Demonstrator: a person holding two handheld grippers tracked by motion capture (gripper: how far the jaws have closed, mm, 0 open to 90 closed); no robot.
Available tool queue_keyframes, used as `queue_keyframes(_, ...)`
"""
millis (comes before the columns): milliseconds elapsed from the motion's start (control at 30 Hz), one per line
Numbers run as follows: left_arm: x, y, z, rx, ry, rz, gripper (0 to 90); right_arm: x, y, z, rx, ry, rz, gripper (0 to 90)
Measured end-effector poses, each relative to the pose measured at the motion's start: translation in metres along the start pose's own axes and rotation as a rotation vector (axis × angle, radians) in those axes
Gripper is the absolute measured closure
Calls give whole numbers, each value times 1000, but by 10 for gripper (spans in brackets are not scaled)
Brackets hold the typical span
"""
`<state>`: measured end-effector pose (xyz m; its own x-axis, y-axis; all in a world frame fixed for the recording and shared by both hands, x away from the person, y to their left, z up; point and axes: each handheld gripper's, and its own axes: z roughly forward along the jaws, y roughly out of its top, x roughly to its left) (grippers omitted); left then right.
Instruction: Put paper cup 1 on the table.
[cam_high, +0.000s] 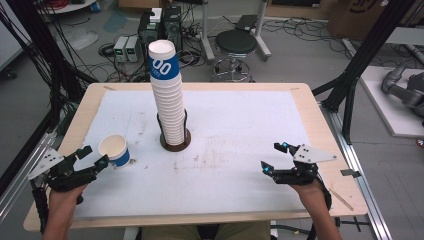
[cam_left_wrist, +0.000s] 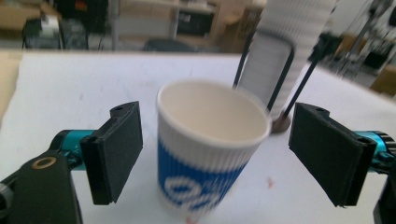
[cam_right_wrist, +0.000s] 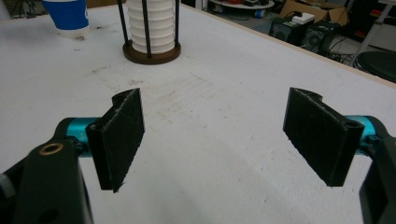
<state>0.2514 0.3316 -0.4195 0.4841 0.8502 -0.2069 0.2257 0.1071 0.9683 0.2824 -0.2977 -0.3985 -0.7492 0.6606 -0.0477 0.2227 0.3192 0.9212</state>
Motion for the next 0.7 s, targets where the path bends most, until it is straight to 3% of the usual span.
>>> queue_keyframes(233, -17, 14, 4, -76, -55, 34, 167, -2, -2, 1, 30, -17, -1, 210)
queue_keyframes(400, -37, 24, 14, -105, -125, 70, 153, -4, -2, 0, 48, -42, -2, 210)
queue_keyframes(700, -58, 29, 33, -107, -190, 77, 154, -6, -2, 2, 64, -47, 8, 210)
